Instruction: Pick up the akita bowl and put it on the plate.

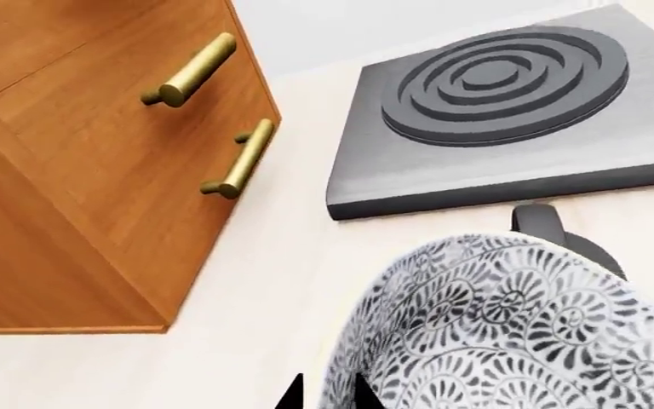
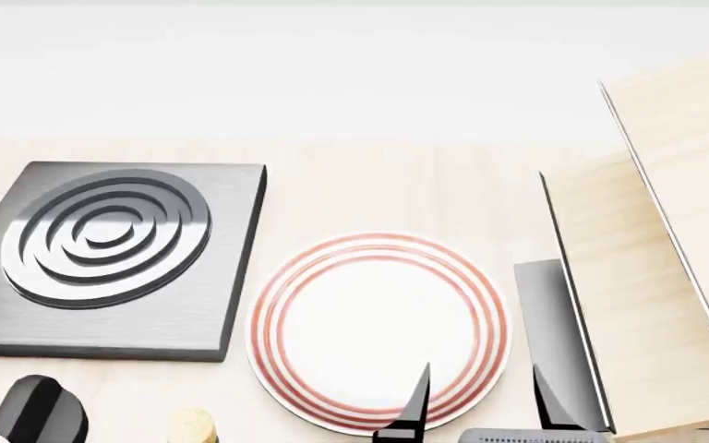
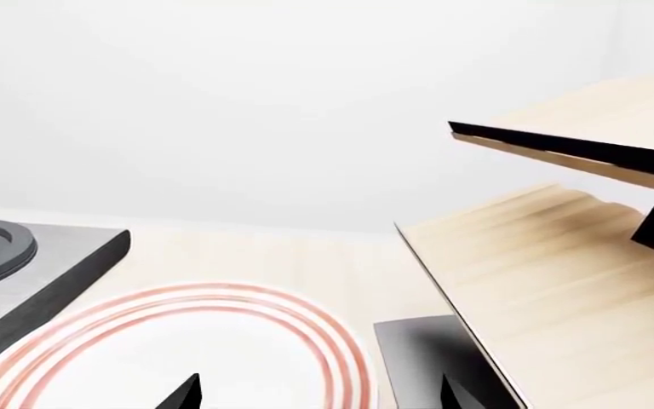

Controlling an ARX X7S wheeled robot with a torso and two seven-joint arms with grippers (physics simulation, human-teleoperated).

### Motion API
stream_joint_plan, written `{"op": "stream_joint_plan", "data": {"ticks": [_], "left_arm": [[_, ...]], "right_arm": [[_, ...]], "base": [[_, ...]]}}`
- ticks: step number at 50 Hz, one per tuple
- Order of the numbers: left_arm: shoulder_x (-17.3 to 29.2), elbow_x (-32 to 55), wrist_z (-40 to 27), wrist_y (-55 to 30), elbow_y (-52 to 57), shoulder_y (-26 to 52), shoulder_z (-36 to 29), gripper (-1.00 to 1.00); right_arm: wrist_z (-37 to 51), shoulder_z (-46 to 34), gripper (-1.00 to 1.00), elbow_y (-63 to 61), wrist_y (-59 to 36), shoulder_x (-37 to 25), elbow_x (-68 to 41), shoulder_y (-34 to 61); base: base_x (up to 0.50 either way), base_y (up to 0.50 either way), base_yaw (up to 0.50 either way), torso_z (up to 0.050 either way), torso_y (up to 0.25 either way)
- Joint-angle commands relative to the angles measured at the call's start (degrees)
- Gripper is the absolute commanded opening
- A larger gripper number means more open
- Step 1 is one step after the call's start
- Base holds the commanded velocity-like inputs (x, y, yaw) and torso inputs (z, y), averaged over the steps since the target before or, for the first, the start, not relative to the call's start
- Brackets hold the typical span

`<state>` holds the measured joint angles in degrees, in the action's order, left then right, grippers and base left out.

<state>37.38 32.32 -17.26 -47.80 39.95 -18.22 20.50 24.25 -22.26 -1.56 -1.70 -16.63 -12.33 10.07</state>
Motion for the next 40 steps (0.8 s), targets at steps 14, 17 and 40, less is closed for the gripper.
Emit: {"op": "stream_joint_plan", "data": {"ticks": [14, 17, 40], "left_arm": [[-1.21, 9.67, -2.09, -4.82, 10.16, 1.60, 15.41, -1.00], [-1.19, 10.14, -2.15, -4.86, 10.54, 1.68, 16.10, -1.00], [0.87, 14.34, -5.31, -6.83, 12.96, 5.55, 21.24, -1.00]], "right_arm": [[0.24, -0.42, 1.00, 0.22, -0.15, -0.20, -0.23, 0.40], [0.24, -0.47, 1.00, 0.13, -0.15, -0.23, -0.29, 0.41], [0.36, -0.77, 1.00, 0.67, 0.33, -0.37, -0.58, 0.57]], "base": [[0.00, 0.00, 0.00, 0.000, 0.000], [0.00, 0.00, 0.00, 0.000, 0.000], [0.00, 0.00, 0.00, 0.000, 0.000]]}}
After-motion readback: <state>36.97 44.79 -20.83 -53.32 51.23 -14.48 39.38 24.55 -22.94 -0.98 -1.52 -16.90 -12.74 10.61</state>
